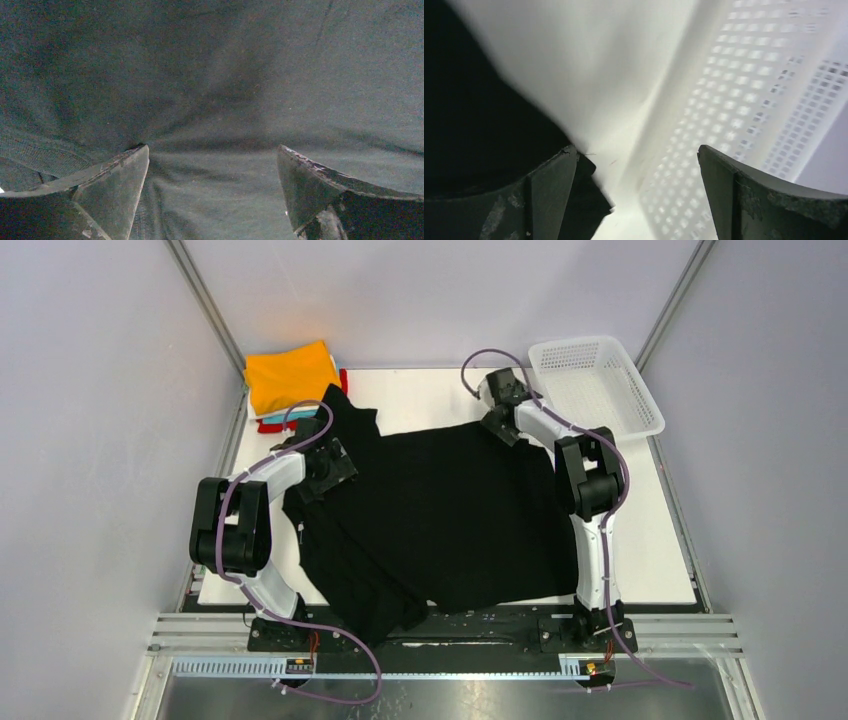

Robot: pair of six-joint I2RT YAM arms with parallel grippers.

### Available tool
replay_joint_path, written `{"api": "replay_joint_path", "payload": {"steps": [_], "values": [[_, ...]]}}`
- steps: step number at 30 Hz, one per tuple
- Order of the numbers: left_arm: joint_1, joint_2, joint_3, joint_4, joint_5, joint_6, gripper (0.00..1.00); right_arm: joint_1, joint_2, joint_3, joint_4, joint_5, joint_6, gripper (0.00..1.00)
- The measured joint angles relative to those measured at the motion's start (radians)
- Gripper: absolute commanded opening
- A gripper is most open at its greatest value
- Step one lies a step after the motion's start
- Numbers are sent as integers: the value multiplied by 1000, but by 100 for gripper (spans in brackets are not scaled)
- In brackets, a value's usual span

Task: Fold and stack the t-shirts
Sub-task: Flatten out the tshirt

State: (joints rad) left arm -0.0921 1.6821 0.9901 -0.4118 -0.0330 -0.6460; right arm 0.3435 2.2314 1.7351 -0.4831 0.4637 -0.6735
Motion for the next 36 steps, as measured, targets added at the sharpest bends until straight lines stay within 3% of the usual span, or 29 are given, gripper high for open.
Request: {"api": "replay_joint_path", "payload": {"steps": [10, 17, 22, 27, 36], "values": [[3, 3, 4, -4, 3, 15, 99, -77, 92, 200, 57, 50, 81, 100], [3, 6, 8, -5, 7, 21, 99, -55, -62, -6, -10, -235, 27, 99], [6, 6, 8, -5, 12, 21, 99, -19, -87, -35, -66, -301, -42, 99], [6, 6, 8, -5, 13, 22, 99, -9, -55, -43, -74, -275, -75, 100], [6, 6, 8, -4, 12, 25, 99, -12, 62, 40, 98, -35, -83, 100]]}}
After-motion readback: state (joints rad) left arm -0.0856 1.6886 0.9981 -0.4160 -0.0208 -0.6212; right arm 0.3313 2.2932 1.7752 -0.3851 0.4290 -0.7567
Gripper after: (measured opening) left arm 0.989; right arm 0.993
